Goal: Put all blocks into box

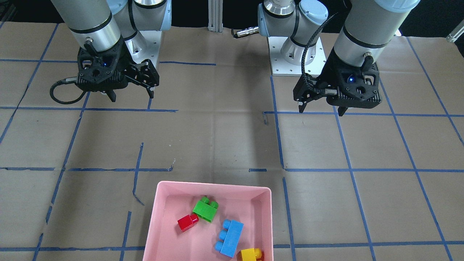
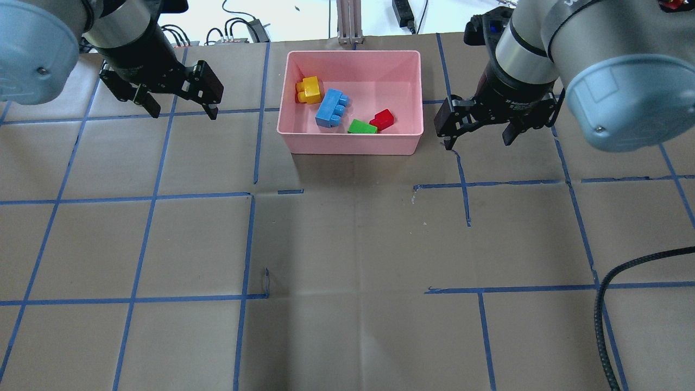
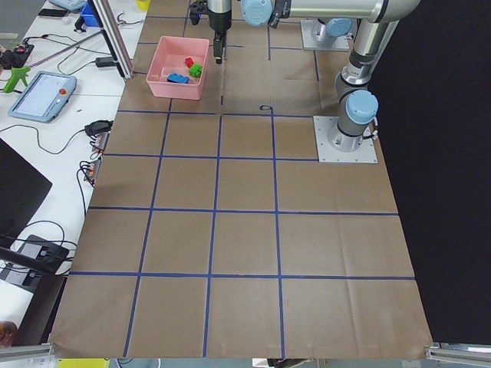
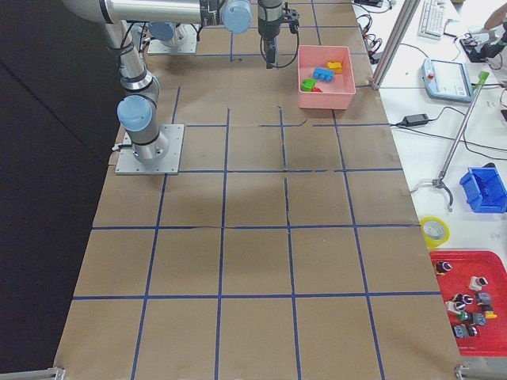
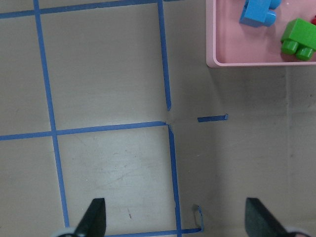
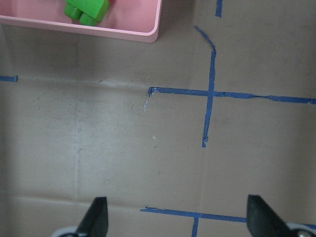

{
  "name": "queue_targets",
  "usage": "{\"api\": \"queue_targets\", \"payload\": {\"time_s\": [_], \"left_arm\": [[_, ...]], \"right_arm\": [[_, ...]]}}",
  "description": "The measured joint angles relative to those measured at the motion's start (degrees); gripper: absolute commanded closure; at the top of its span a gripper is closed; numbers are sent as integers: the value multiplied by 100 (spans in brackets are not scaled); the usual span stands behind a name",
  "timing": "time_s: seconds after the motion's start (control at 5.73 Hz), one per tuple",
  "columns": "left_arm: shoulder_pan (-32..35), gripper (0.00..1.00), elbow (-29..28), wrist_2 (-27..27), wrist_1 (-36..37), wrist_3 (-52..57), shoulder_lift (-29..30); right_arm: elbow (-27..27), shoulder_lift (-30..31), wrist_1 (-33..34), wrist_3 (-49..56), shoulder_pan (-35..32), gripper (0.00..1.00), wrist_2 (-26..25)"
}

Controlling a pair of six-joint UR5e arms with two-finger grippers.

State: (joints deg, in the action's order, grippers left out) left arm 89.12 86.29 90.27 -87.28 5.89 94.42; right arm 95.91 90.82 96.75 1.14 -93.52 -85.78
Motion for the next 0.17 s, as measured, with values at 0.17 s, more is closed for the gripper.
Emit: {"api": "queue_targets", "payload": {"time_s": [0.17], "left_arm": [[0,0,2,0,0,0,4]], "right_arm": [[-1,-19,4,1,0,0,-2]]}}
